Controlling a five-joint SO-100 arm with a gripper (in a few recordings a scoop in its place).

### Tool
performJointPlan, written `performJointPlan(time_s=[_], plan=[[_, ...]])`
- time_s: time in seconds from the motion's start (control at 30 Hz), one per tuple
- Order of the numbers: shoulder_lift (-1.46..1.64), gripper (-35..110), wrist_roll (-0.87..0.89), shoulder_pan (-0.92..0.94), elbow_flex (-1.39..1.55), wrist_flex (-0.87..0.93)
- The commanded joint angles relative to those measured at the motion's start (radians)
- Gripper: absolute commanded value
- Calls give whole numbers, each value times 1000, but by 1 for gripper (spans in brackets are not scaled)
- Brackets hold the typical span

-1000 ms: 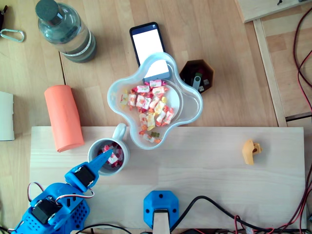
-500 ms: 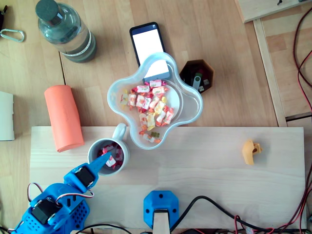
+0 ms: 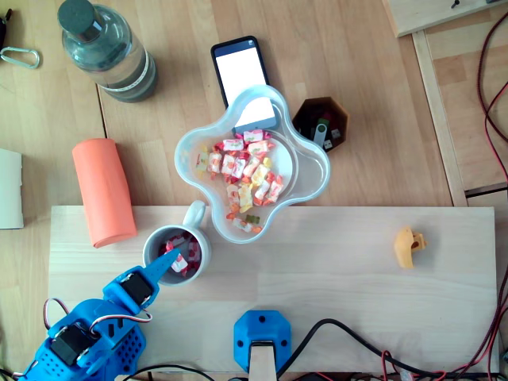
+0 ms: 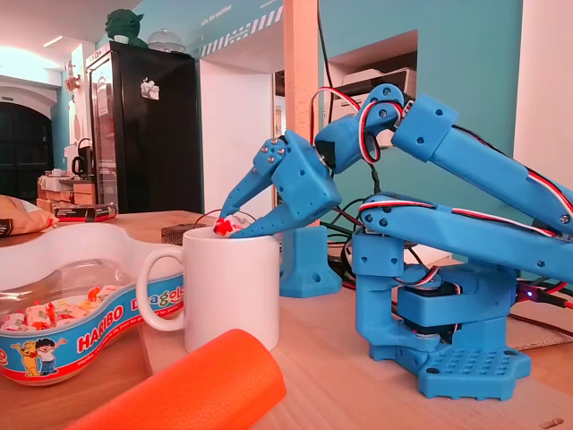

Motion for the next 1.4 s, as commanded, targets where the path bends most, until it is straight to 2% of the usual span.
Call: performJointPlan(time_s=[0.0,0.27,0.57,1.2,1.37], plan=[[31,-2,15,-46,2,15],[32,-2,17,-46,-2,12],[32,6,17,-46,3,25],[32,8,17,-46,3,11],[32,13,17,-46,5,12]])
